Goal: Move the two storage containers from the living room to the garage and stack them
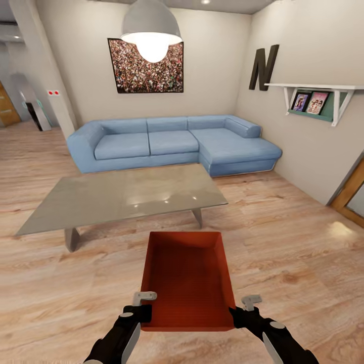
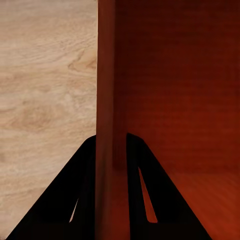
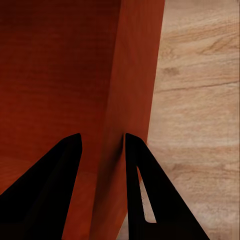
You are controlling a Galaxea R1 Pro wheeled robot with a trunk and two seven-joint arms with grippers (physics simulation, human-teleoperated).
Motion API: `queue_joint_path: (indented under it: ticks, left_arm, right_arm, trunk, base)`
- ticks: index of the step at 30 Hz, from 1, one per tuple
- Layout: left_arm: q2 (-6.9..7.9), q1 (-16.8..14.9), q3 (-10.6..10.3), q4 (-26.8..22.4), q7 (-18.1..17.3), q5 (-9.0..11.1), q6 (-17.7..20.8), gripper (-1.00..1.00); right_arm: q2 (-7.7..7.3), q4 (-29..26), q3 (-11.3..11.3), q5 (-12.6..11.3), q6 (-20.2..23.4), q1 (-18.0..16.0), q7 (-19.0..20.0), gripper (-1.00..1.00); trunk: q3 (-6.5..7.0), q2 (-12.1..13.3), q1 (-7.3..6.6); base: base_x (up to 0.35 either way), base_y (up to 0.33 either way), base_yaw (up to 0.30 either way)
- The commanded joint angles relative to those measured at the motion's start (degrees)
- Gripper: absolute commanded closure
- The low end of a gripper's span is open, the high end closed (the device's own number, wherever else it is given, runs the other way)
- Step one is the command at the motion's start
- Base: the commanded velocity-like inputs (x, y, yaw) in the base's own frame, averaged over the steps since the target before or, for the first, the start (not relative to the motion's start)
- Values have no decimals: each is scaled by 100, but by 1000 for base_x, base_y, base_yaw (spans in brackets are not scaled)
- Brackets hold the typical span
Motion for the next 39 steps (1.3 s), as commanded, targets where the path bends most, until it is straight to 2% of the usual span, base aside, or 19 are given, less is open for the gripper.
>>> queue_joint_path:
  ticks: [1, 39]
  left_arm:
    - [-8, -3, 49, -15, 21, -126, 39, 100]
    - [-8, -3, 49, -15, 21, -126, 42, 100]
  right_arm:
    - [-5, -10, 2, -3, 37, 1, 9, 100]
    - [-5, -10, 11, -3, 55, 1, 8, 100]
  trunk:
    - [21, 39, -23]
    - [965, 1563, -857]
  base:
    - [0, 0, 223]
    - [0, 0, 223]
